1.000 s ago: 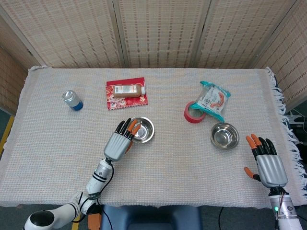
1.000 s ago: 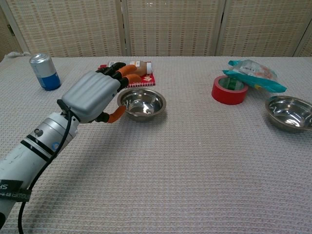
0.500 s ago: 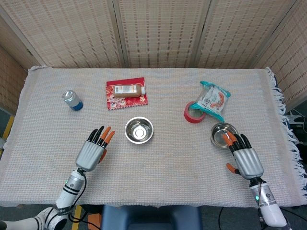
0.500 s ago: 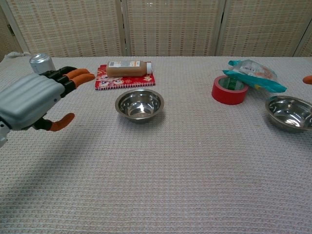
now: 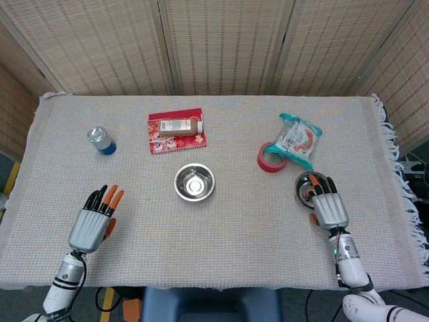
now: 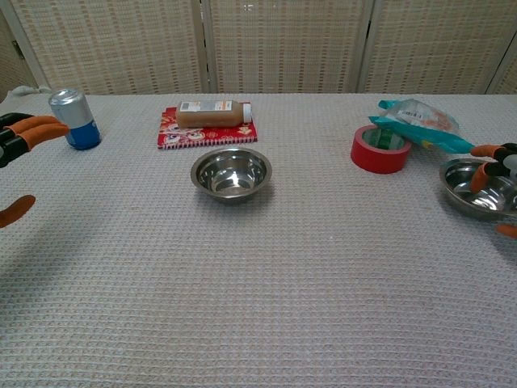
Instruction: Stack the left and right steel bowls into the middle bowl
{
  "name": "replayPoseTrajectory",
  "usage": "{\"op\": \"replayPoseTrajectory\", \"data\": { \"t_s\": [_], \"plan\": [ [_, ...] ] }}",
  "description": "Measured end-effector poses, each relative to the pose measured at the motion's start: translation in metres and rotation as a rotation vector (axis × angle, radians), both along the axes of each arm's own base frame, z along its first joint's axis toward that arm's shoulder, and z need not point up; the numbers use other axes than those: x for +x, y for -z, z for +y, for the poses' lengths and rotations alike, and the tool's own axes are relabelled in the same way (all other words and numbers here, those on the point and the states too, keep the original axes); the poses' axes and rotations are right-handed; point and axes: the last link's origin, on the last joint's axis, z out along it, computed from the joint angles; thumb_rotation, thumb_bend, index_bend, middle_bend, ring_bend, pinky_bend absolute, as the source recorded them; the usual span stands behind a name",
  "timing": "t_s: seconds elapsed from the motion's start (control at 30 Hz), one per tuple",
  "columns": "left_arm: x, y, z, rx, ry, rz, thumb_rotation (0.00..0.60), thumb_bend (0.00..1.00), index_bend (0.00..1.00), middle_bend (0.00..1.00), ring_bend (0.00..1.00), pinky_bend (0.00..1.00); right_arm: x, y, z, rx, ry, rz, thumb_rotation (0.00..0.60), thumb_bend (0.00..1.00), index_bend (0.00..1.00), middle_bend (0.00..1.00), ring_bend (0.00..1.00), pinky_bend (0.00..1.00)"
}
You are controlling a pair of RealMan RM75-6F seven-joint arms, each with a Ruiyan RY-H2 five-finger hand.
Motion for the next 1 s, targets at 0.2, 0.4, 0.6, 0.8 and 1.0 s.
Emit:
{"op": "replayPoseTrajectory", "data": {
  "t_s": [0.2, 0.4, 0.6, 0.8, 1.0],
  "plan": [
    [-0.004, -0.004, 0.001, 0.009, -0.004, -0.001, 0.6, 0.44, 0.0, 0.0, 0.0, 0.16, -0.001, 0.01, -0.011, -0.01, -0.005, 0.0, 0.6, 0.32, 0.68, 0.01, 0.0, 0.0],
    [-0.008, -0.009, 0.0, 0.018, -0.01, -0.01, 0.6, 0.44, 0.0, 0.0, 0.0, 0.16, 0.011, 0.011, -0.009, -0.041, -0.082, -0.043, 0.6, 0.35, 0.79, 0.07, 0.0, 0.0],
    [-0.017, -0.018, -0.005, 0.034, -0.03, -0.023, 0.6, 0.44, 0.0, 0.0, 0.0, 0.16, 0.042, 0.015, -0.006, -0.033, -0.191, -0.109, 0.6, 0.35, 0.78, 0.08, 0.0, 0.0],
    [-0.033, -0.032, -0.013, 0.059, -0.069, -0.041, 0.6, 0.44, 0.0, 0.0, 0.0, 0.16, 0.102, 0.027, -0.025, 0.015, -0.323, -0.164, 0.6, 0.35, 0.76, 0.08, 0.0, 0.0],
    [-0.044, -0.049, -0.017, 0.107, -0.088, -0.083, 0.6, 0.44, 0.0, 0.0, 0.0, 0.17, 0.172, 0.064, -0.054, 0.09, -0.426, -0.214, 0.6, 0.35, 0.74, 0.08, 0.0, 0.0]
  ]
}}
